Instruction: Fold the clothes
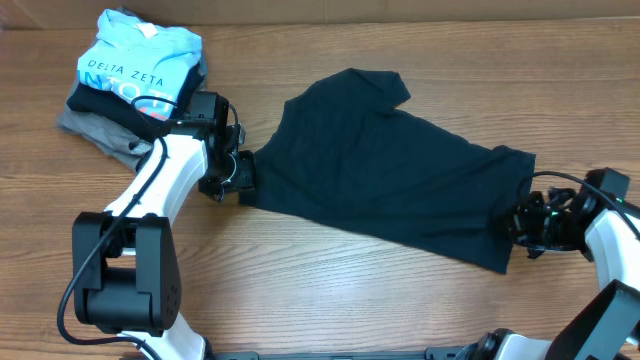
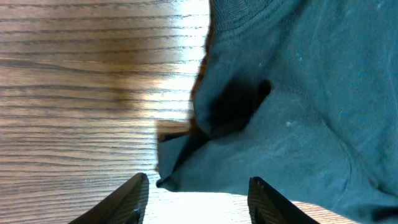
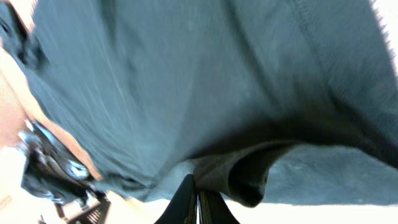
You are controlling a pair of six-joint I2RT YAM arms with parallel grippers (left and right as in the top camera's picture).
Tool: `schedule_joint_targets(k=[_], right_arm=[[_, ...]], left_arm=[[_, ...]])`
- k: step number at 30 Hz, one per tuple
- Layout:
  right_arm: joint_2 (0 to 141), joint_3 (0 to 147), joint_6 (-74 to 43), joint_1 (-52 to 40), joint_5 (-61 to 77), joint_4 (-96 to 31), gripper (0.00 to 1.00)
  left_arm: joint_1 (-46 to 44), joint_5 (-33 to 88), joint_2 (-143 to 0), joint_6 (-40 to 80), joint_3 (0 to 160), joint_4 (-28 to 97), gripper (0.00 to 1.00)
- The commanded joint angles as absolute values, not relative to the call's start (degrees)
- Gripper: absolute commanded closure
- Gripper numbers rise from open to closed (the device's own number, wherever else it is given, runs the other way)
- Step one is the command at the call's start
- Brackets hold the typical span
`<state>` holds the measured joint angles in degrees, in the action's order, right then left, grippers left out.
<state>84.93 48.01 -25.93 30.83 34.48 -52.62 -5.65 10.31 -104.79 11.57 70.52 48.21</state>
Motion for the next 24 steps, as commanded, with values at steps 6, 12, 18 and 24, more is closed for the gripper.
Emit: schedule_joint_targets(k=[6,12,18,24], right_arm=[[84.66,49.36,-30.46,31.48,34.83,-52.1,0.96],[84.66,49.36,-30.22,31.48,34.79,-52.12,0.96],[84.66,49.36,-30.04,31.48,34.74,-52.14,0.96],[84.66,49.36,-29.15,31.48,32.32,-52.58,0.96]], left_arm=[[-9.3,10.52,-104.9,10.24,69.25,47.55,0.42],[-11.44,8.32,-106.5,10.26,67.4,46.92,0.46],[-11.38,5.8,-108.55,10.26,65.89,46.02,0.63],[-11.27,7.18,-108.64,10.26,67.35,46.94,0.96]])
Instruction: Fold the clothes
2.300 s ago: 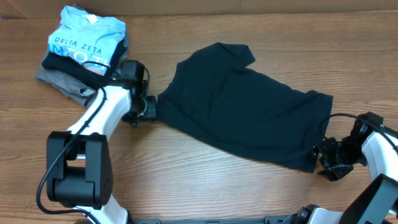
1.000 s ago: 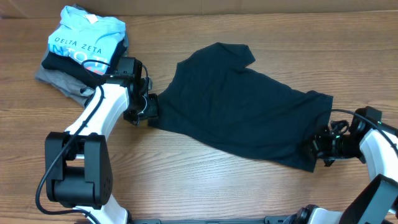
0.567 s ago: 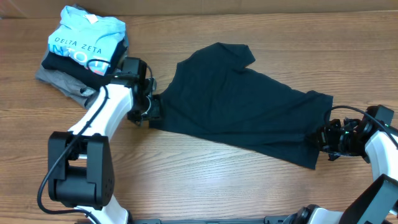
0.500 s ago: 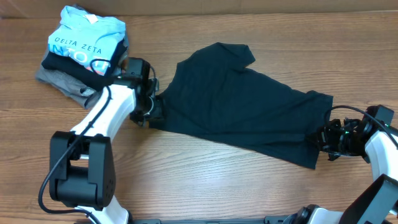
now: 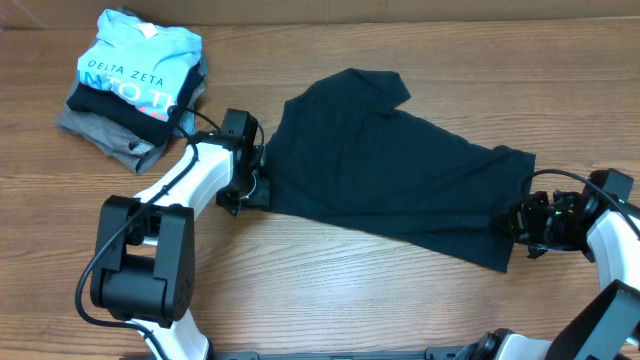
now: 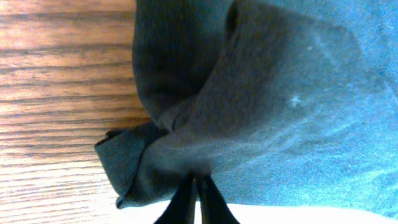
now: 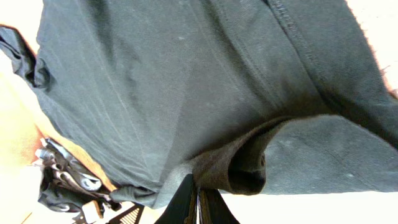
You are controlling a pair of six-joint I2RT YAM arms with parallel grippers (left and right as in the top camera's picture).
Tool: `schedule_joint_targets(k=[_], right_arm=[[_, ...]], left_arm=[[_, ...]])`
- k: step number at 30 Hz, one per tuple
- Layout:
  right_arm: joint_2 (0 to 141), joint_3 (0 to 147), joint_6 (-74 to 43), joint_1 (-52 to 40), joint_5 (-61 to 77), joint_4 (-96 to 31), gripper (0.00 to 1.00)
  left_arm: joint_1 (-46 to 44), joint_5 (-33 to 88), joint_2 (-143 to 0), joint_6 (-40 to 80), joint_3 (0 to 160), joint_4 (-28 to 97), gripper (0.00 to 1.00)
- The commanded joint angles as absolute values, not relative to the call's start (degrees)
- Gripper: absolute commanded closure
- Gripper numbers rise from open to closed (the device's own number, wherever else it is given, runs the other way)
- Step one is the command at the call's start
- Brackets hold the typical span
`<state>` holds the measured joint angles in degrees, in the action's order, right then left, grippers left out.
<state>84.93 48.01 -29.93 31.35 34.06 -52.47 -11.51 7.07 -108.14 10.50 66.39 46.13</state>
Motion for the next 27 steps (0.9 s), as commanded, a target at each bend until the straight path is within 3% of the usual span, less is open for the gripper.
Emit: schedule_joint_targets(k=[1,8,12,27], right_arm=[[84.66,49.36,-28.45,31.48,31.97,-52.77,0.96],[84.66,49.36,-26.7,31.64,26.74,-55.94,0.96],[84.66,49.34,-27.31,31.64,21.93,-56.95,0.96],[84.68,49.19,-28.58,31.64,23.2,-50.17,0.96]], left_arm=[[-11.22,7.53,-108.6,10.26,68.4,48.03,0.96],[-11.18,14.15,-108.57,9.17,84.86,58.74,0.96],[-11.27,14.61,-108.57,9.19,93.62,58.94,0.96],[-13.23,14.57,-111.48,10.52,94.24,50.92,0.92]])
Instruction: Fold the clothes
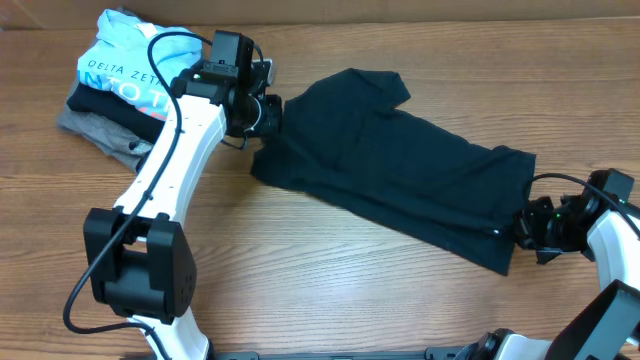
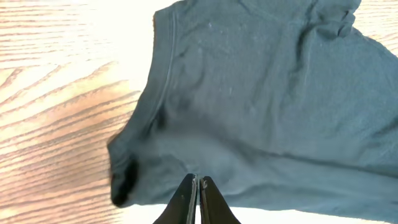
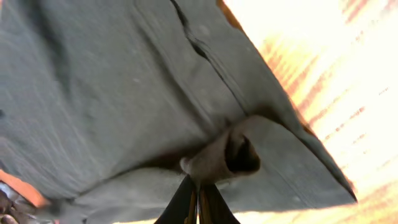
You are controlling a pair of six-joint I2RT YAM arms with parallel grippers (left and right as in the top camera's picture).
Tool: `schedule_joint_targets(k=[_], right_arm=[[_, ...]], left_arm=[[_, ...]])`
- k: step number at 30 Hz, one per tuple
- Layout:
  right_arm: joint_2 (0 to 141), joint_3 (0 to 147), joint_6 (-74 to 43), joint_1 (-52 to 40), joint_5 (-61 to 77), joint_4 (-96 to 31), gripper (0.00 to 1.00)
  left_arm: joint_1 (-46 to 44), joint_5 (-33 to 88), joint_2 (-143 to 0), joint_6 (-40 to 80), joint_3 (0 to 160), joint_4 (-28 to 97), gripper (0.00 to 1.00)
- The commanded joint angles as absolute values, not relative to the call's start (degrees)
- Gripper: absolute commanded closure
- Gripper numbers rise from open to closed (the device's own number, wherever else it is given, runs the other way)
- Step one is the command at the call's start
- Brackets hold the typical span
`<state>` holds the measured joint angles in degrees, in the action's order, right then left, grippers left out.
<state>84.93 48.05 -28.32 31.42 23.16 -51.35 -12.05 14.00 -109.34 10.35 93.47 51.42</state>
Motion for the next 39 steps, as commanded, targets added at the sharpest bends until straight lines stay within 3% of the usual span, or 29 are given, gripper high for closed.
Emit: schedule_joint_targets(k=[1,5,6,8,9,12,18,39], right_arm=[[84.68,49.19,-28.69,31.64,23.29,-49.63,0.96],[84.68,49.19,-28.73,31.64,23.18,-47.55,0.93],[84.68,49.19,-28.75,31.66,23.18,-46.87,0.8],[84.68,49.19,-28.73,31.7,23.16,-46.09,0.39],[84.68,49.19,-28.73,31.7,23.18,-46.17,0.3],[84.68,49.19,-28.71,31.7,23.16,-47.53,0.28],[84.68,49.19,-27.2,31.68,23.18,-51.2,0.27],[84.68,49.15,-25.28,31.68,22.98,-52.97,0.28]], left_arm=[[-13.56,14.52,-112.22,10.5,94.24,50.68,0.92],[-14.2,14.35,-114.98,10.44,94.24,49.63,0.93],[-14.2,13.67,-115.66,10.46,94.24,49.6,0.92],[-14.11,12.4,-116.36,10.46,94.24,50.46,0.85],[-13.87,11.79,-116.38,10.44,94.24,51.29,0.82],[-13.06,11.0,-116.36,10.24,94.26,52.97,0.66],[-13.65,15.18,-116.62,6.31,94.11,55.81,0.75],[-21.56,9.21,-116.9,4.67,82.54,44.84,0.63]])
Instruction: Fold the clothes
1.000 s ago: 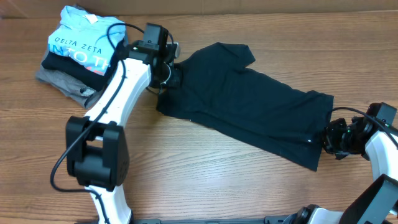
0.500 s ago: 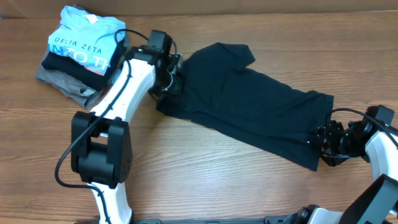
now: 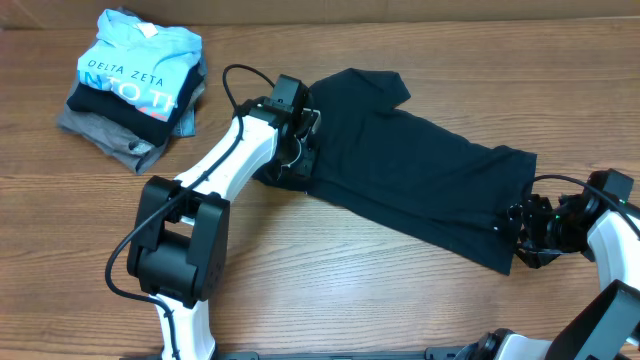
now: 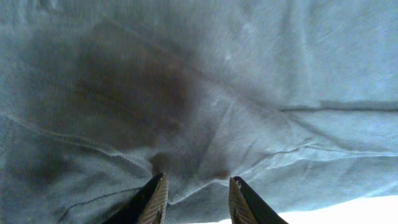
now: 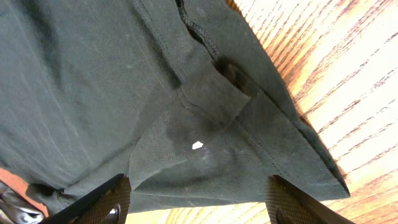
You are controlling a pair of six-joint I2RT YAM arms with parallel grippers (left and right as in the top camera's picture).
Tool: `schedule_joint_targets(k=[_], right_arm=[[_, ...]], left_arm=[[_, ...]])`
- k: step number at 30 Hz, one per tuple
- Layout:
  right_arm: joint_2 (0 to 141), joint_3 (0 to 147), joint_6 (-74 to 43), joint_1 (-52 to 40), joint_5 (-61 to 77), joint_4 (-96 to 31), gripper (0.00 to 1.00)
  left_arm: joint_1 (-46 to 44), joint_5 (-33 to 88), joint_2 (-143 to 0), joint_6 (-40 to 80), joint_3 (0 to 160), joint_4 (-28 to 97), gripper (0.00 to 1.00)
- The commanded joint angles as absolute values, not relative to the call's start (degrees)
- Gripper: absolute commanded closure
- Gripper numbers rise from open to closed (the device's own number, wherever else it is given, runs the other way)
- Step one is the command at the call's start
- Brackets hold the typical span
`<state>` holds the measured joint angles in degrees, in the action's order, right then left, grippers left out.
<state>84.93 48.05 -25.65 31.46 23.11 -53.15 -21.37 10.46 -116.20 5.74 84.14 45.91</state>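
A black T-shirt (image 3: 400, 170) lies spread slantwise across the middle of the wooden table (image 3: 300, 290). My left gripper (image 3: 300, 152) sits over the shirt's left part. In the left wrist view it (image 4: 196, 194) is open, with wrinkled dark cloth (image 4: 205, 93) under and between the fingers. My right gripper (image 3: 527, 238) is at the shirt's lower right corner. In the right wrist view it (image 5: 199, 202) is wide open, with the hem and a small folded flap (image 5: 214, 93) ahead of it, resting on the wood.
A stack of folded clothes (image 3: 135, 80), light blue printed shirt on top, stands at the back left. A cardboard wall (image 3: 400, 8) runs along the far table edge. Black cables trail from both arms.
Both grippers have opened and let go of the shirt. The left one has moved from the back, near the stack, to the right and down onto the shirt's left part. The right stayed put.
The left gripper was open at the shirt's left corner while the right was shut on the right edge. Then the left was shut on that corner, then held it up toward the back near the stack. Now both are open and the shirt lies on the table.
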Motion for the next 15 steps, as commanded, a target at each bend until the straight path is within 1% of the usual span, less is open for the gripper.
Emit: schedule_joint_targets(k=[1,4,6,8,10,11,15], right_arm=[[84.68,49.15,-25.28,31.68,22.96,-52.97,0.28],[84.68,49.15,-25.28,31.68,22.96,-52.97,0.28],[84.68,49.15,-25.28,31.68,22.98,-52.97,0.27],[84.66,49.15,-25.28,31.68,22.98,-52.93,0.28],[84.68,49.15,-25.28,31.68,22.98,-52.9,0.28],[84.66,49.15,-25.28,31.68,22.98,-52.88,0.28],[84.66,49.15,-25.28,31.68,22.98,-52.9,0.28]], left_arm=[[-21.56,9.23,-116.9,4.67,82.04,44.36,0.62],[-21.56,9.54,-116.9,4.71,80.95,43.31,0.63],[-21.56,10.15,-116.9,4.71,80.95,42.59,0.66],[-21.56,10.17,-116.9,5.19,80.97,41.71,0.76],[-21.56,10.15,-116.9,5.34,80.95,41.34,0.93],[-21.56,10.28,-116.9,5.43,80.97,41.39,0.96],[-21.47,13.58,-116.88,5.63,82.67,42.74,0.96]])
